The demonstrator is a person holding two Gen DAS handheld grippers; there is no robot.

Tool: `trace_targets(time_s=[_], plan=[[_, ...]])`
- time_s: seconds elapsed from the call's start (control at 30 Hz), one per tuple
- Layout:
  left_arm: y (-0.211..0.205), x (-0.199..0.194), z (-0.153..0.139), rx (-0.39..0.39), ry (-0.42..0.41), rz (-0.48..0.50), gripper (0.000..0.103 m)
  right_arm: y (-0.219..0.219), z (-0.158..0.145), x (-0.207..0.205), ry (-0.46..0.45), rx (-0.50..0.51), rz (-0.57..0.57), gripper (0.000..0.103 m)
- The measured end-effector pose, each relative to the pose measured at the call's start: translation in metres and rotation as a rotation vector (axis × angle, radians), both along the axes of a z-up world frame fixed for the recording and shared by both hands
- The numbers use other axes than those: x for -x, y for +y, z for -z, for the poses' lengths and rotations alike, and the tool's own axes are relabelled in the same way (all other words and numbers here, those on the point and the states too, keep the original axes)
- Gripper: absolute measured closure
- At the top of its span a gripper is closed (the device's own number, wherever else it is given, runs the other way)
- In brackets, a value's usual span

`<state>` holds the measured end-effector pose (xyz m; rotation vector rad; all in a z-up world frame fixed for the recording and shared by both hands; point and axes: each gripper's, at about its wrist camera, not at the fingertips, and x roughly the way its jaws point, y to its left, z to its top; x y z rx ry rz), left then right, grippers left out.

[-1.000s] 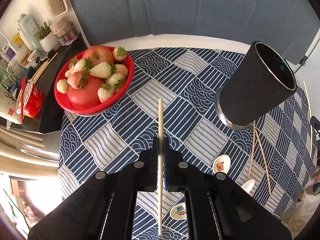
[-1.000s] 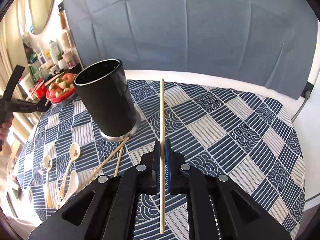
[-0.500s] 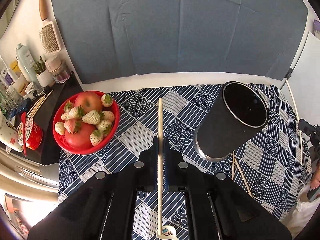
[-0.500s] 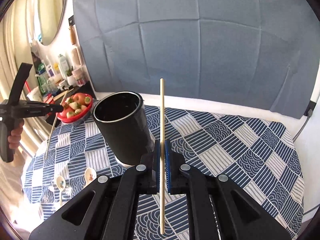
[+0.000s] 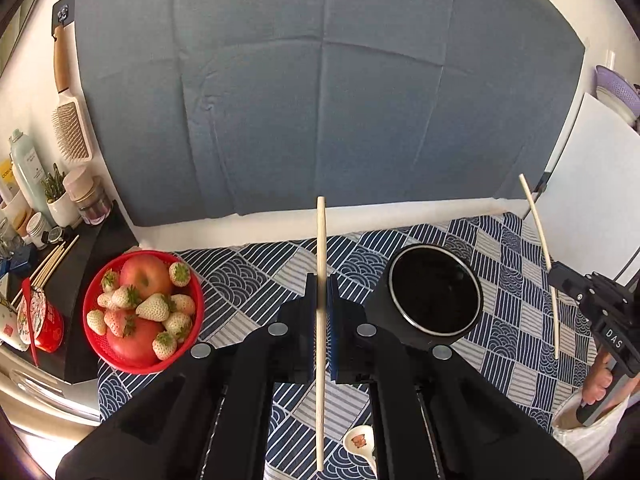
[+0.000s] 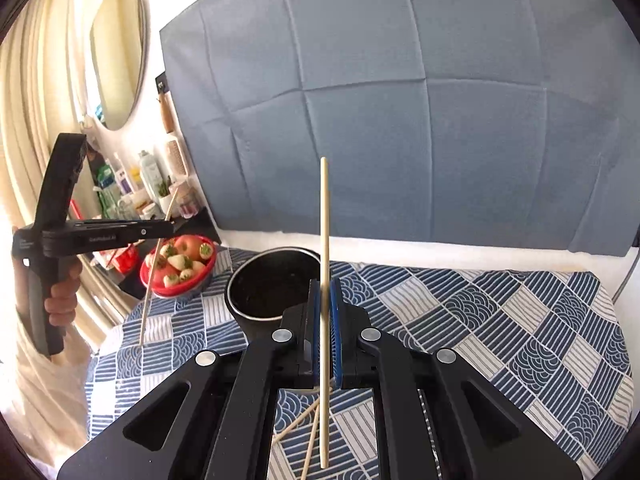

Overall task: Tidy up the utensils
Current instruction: 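Lift the chopstick in the right tool while the left tool carries its chopstick toward the black holder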

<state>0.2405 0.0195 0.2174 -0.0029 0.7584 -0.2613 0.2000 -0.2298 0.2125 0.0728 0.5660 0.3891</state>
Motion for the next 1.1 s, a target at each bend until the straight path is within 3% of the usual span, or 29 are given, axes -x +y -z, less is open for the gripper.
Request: trace_targets(time_s=[0.43, 0.73, 0.93, 1.1], plan=[[-0.017, -0.008, -0.021, 0.110, -0.200, 0.045, 0.098, 0.011, -0.017, -0.017, -0.217, -0.148, -0.125, 0.098], [-0.013, -0.010, -0.041, 0.307, -0.336, 0.078, 0.098, 0.030, -0.017, -0.042, -0.298, -0.177, -0.184, 0.098], [-0.019, -0.019, -0.033, 0.395, -0.386, 0.075, 0.098, 0.023, -0.006, -0.052, -0.356, -0.316, -0.201, 0.098], [-0.030, -0.014, -0.017, 0.393, -0.456, 0.071, 0.098, 0.019, 0.012, -0.063, -0.340, -0.395, -0.199, 0.098]])
